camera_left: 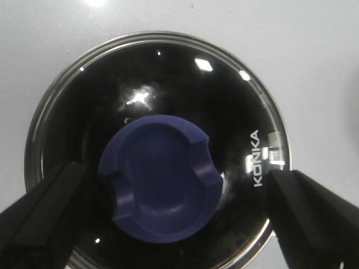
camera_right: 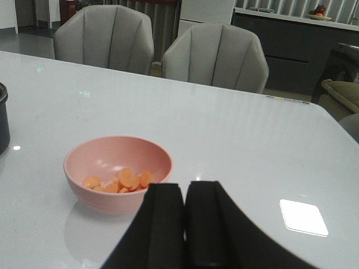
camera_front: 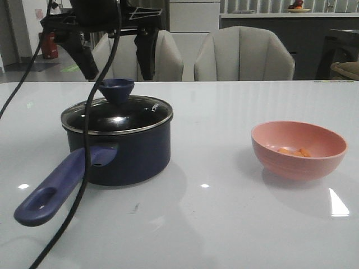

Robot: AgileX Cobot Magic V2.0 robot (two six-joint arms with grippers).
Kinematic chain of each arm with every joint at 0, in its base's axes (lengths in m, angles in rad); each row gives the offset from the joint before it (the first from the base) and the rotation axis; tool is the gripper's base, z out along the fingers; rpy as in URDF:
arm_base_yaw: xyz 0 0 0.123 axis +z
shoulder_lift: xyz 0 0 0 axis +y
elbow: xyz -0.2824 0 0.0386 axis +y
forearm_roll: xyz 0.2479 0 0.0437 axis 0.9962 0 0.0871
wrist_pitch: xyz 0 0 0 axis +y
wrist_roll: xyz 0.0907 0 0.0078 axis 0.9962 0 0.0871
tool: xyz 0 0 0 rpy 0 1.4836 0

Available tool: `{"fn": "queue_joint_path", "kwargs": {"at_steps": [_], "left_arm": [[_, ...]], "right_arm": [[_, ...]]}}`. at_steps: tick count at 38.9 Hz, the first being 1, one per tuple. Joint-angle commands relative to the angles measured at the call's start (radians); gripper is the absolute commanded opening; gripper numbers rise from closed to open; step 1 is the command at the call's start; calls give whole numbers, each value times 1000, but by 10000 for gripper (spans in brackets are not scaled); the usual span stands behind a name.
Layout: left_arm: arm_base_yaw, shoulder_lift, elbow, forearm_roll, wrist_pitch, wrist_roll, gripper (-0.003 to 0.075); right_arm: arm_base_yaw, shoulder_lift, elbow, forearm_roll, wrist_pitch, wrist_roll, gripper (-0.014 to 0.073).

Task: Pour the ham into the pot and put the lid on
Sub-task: 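Lower the left gripper onto the purple lid knob and close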

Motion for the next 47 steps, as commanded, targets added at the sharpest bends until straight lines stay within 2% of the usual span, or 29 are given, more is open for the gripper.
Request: {"fn": "queue_joint_path", "kwargs": {"at_steps": [1,9,32,39,47], "left_arm": [[-5,-40,-48,22,-10,-65,634],[5,-19,-48,36,-15,-168,634],[23,58,-52,-29,-2,-171,629],[23,57,-54,-29,-11,-171,525],[23,57,-54,-31,-11,-171,370]], "right_arm": [[-6,-21,-6,-12,-76,-5,147],[-6,-21,-6,-12,-76,-5,147],[-2,-21,-6,-12,-76,-5,147],[-2,-21,-6,-12,-76,-5,147],[-2,-21,-6,-12,-76,-5,147]]}}
